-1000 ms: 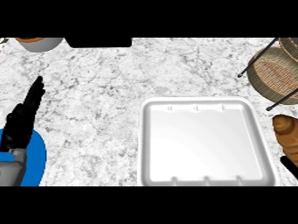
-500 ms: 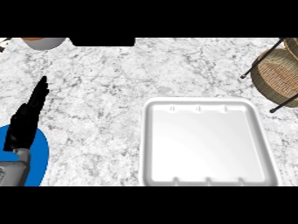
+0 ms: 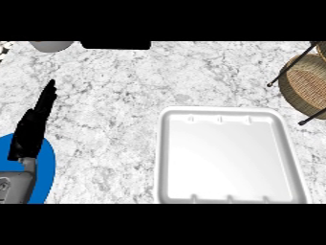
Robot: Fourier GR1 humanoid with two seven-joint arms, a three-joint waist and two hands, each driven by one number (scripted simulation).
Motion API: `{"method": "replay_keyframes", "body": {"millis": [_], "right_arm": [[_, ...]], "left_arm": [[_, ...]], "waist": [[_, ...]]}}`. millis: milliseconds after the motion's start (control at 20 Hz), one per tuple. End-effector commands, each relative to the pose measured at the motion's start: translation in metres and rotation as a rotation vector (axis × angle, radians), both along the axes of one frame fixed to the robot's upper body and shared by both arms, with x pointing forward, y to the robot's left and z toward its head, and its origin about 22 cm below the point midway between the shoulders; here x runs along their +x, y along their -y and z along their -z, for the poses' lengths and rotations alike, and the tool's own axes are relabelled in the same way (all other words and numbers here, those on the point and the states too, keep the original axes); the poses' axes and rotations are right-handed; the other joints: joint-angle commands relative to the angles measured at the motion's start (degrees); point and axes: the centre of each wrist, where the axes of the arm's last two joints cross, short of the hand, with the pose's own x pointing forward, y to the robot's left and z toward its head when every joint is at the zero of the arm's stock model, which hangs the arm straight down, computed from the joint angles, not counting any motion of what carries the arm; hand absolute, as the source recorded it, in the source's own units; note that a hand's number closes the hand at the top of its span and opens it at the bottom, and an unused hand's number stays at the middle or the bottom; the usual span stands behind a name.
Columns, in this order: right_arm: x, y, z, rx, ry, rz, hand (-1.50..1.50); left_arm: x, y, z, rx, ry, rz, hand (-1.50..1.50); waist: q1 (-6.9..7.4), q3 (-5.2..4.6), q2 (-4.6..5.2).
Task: Pick the croissant from the tray and place it in the tiered basket
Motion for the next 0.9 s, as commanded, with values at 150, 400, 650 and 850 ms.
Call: {"method": "replay_keyframes", "body": {"millis": [150,400,650,850], "right_arm": [[0.051,0.018,0.023,-0.146,0.054,0.131,1.5],[0.064,0.066,0.015,-0.151,0.032,0.055,1.5],[0.081,0.079,0.051,-0.117,-0.062,0.017,1.5],[0.096,0.069,0.064,-0.079,-0.133,-0.028,1.5]], "left_arm": [[0.005,-0.001,0.001,0.004,-0.001,0.014,0.0],[-0.002,0.004,0.003,-0.011,-0.01,0.01,0.0],[-0.008,-0.013,-0.004,-0.007,0.003,0.009,0.0],[-0.004,0.0,0.013,-0.001,0.002,0.002,0.0]], "waist": [[0.15,-0.01,0.0],[-0.14,0.0,-0.13],[0.44,0.02,0.01],[0.12,0.0,0.03]]}}
